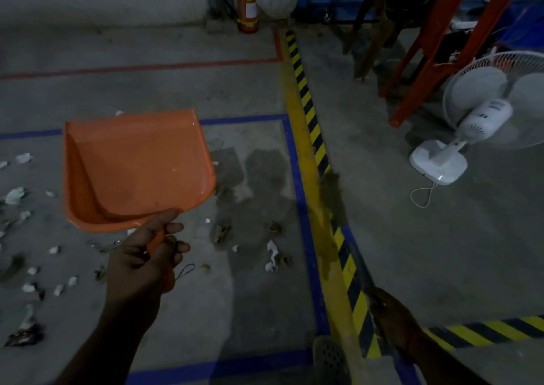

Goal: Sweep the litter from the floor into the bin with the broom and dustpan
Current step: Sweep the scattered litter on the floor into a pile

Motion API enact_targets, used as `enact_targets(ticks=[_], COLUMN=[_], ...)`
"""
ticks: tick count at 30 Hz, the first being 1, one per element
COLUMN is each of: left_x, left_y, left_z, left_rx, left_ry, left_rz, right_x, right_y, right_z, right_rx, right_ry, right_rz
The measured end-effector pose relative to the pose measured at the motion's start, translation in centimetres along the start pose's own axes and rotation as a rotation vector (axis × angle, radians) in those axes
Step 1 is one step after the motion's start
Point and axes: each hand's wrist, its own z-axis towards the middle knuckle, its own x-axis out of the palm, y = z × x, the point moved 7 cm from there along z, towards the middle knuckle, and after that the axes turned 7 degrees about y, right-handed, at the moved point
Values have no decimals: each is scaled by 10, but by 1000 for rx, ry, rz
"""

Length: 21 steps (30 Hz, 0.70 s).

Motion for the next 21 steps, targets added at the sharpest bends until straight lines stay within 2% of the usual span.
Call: enact_targets(ticks=[2, 6, 8, 11, 15, 19, 21], left_x=[-25, -78, -103, -138, -178, -200, -204], left_y=[2, 0, -4, -12, -27, -37, -40], left_z=[-15, -43, -57, -78, -100, -124, -136], left_rx=[-3, -9, -7, -26, -27, -17, -29], left_ry=[-8, -9, -18, -33, -53, -81, -80], left_rz=[1, 14, 11, -20, -18, 31, 36], right_x=[43, 159, 210, 263, 292, 271, 254], right_y=[7, 41, 73, 106, 109, 82, 63], right_z=[-10, -21, -44, -77, -108, -130, -140], right_rx=[-64, -156, -221, -323, -377, -322, -314], right_ry=[28, 308, 390, 373, 390, 311, 327], right_rz=[-106, -324, -317, -309, -187, 87, 216])
